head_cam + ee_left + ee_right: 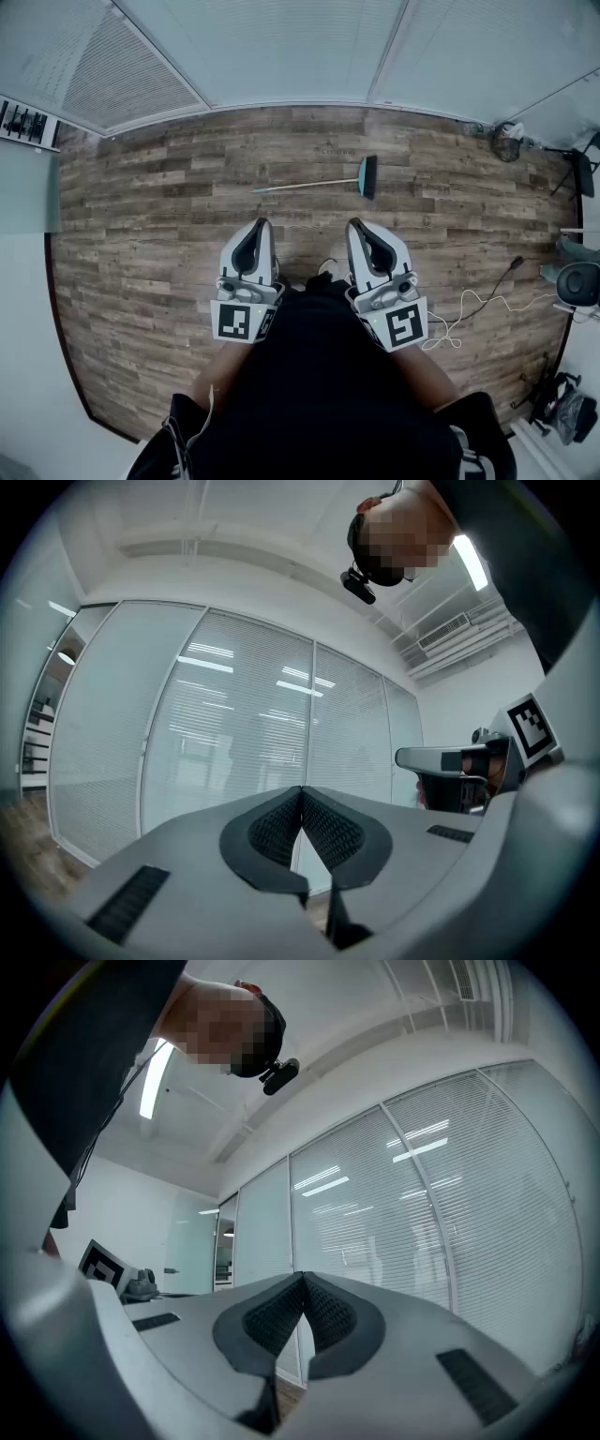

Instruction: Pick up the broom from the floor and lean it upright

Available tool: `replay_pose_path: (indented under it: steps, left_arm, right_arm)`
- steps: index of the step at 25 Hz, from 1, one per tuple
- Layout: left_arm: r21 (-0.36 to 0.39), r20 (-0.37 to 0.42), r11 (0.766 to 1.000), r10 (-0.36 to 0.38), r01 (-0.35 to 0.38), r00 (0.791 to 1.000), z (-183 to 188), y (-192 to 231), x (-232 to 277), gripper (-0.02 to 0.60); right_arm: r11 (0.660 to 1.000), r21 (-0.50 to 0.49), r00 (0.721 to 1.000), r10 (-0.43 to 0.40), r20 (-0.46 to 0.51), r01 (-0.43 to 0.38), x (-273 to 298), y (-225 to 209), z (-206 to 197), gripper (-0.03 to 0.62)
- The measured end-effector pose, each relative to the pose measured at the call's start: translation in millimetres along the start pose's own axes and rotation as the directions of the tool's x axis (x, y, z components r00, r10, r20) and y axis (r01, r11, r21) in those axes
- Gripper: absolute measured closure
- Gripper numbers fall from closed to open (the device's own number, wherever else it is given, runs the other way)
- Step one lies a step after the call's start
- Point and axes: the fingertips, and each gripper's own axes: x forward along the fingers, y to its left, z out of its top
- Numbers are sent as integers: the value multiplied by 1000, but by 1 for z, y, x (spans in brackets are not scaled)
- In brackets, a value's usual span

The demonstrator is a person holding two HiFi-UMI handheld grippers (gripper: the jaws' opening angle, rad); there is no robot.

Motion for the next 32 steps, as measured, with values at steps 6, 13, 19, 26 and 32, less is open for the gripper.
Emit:
replay_pose_path:
  steps: [6,13,19,26,32]
  left_arm:
    - [-13,-38,999,30,-30,999,-18,-8,-3,563]
    - [-33,-77,999,-19,16,997,-33,-24,3,563]
    - [-52,-105,997,-55,50,993,-47,-11,28,563]
    - [-124,-143,991,-72,54,987,-60,17,67,563]
    - [-138,-152,990,-65,44,986,-66,51,89,563]
  right_arm:
    - [999,36,999,17,-46,-15,-17,-13,-16,576]
    - [993,60,991,-92,-99,98,-41,-46,-31,576]
    - [987,57,981,-144,-127,153,-34,-59,-44,576]
    - [987,17,973,-152,-174,158,-12,-75,-49,576]
    - [995,10,957,-90,-277,96,39,-83,-72,576]
